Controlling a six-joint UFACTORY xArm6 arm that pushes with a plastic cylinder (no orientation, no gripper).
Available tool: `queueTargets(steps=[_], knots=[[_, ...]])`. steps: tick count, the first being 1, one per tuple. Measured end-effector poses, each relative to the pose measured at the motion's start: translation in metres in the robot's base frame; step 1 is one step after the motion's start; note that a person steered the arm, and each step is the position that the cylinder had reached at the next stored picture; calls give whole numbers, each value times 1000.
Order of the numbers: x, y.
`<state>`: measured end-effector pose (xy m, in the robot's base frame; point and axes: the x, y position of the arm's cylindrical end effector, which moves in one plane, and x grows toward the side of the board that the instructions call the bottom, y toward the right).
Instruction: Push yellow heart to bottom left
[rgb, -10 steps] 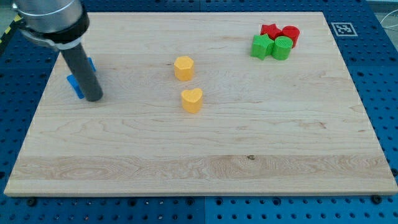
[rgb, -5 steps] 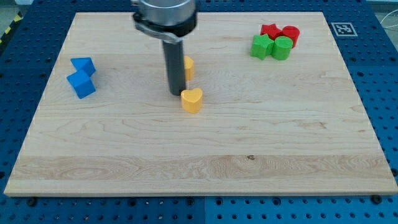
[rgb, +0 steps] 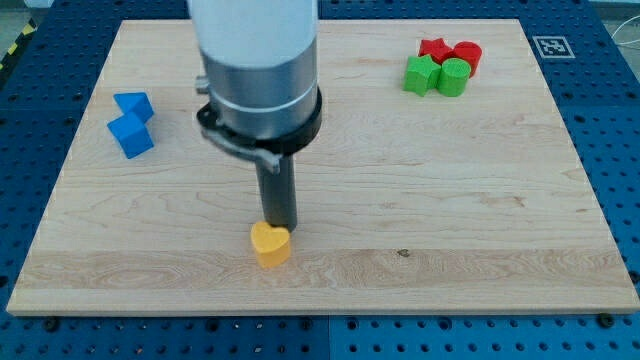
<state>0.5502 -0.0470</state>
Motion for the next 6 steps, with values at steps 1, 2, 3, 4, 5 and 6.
queueTargets(steps=[1, 2, 3, 4, 5, 6], knots=[[29, 1], [45, 12], [52, 24], [65, 24], [68, 17], [68, -16]])
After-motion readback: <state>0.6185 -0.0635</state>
